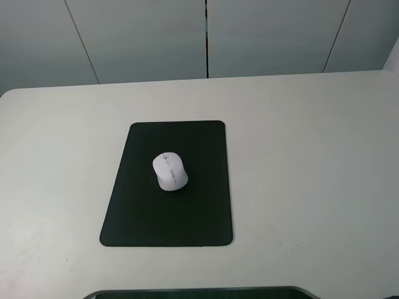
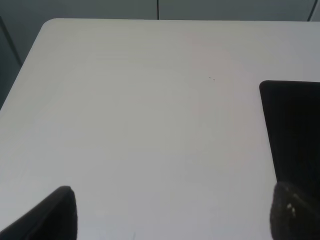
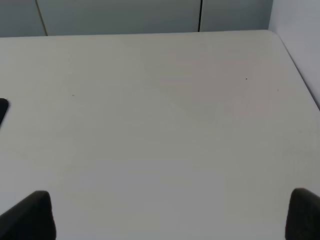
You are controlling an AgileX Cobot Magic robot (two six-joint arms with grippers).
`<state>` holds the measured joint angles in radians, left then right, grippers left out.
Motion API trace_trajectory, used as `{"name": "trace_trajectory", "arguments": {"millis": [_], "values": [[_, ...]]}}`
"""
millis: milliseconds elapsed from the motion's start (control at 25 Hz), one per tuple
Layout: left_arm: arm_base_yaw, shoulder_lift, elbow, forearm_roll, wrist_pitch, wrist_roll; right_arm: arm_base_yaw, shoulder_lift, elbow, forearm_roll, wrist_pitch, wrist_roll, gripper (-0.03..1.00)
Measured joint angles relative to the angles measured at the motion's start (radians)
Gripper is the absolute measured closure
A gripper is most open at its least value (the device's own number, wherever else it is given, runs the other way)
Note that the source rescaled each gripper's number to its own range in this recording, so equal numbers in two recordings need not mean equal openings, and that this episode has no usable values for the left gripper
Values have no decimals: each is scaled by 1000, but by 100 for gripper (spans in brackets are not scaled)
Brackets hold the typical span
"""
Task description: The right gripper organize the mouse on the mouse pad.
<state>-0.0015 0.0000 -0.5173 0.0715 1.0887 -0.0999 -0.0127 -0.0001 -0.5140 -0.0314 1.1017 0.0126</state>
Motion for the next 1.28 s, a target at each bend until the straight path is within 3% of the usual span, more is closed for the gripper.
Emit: {"name": "trace_trajectory", "arguments": {"millis": [1280], "values": [[0, 0, 0, 0, 0, 0, 0, -2, 0, 19, -2, -13, -3]]}}
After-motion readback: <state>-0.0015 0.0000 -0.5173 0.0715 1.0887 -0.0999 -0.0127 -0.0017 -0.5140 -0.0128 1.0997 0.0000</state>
